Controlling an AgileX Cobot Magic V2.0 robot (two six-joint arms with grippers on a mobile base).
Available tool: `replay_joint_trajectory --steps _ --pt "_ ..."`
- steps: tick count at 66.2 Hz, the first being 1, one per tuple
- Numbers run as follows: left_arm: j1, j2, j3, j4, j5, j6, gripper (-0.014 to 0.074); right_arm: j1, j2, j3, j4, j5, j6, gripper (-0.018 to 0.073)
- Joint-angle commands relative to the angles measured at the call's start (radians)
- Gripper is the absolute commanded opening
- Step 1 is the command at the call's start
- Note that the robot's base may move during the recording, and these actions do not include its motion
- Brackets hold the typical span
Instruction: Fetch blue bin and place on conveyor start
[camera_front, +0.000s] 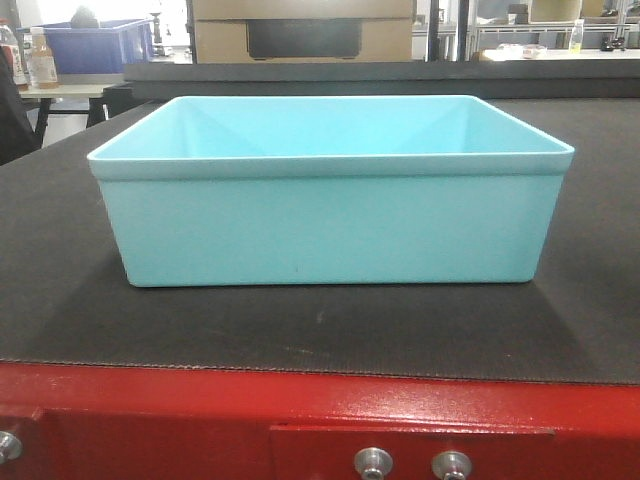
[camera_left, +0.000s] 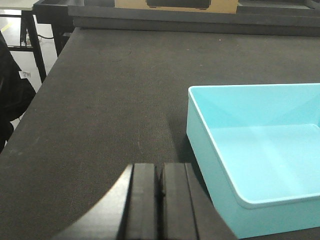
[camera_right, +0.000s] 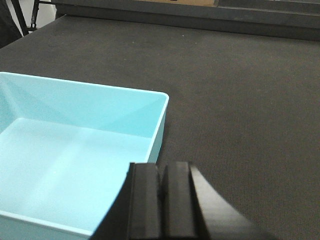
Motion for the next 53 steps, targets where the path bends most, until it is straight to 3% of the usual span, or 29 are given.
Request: replay_joint_trajectory --steps 1,10,17,24,34,47,53 --pt "0.001 -0.005 0.003 0.002 -0.026 -0.001 -0.0111 0.002 -0.007 0.002 -0.009 -0.025 -0.005 -0.0162" --pt "0.004 -0.019 0.010 0.002 -0.026 -0.001 -0.0111 0.002 -0.007 0.002 -0.009 -0.025 -0.005 -0.0162" --pt "0.030 -0.079 0.038 -0.058 -0.026 0.001 -0.0111 0.002 -0.007 0.002 -0.009 -0.025 -0.005 -0.0162" --pt "0.078 -0.184 0.107 -0.062 -0.039 0.022 -0.0111 0.002 -0.007 0.002 -0.009 -0.025 -0.005 -0.0162" --pt "0.149 -0.363 0.257 -0.152 -0.094 0.083 -0.0111 0.002 -0.007 0.002 -0.009 -0.025 -0.005 -0.0162" --pt "0.178 -0.586 0.512 -0.157 -0.245 0.083 -0.0111 0.002 -0.007 0.002 -0.009 -0.025 -0.005 -0.0162" --pt "0.178 -0.586 0.570 -0.157 -0.357 0.083 -0.0111 0.002 -0.007 0.002 -0.009 -0.027 -0.005 -0.0162"
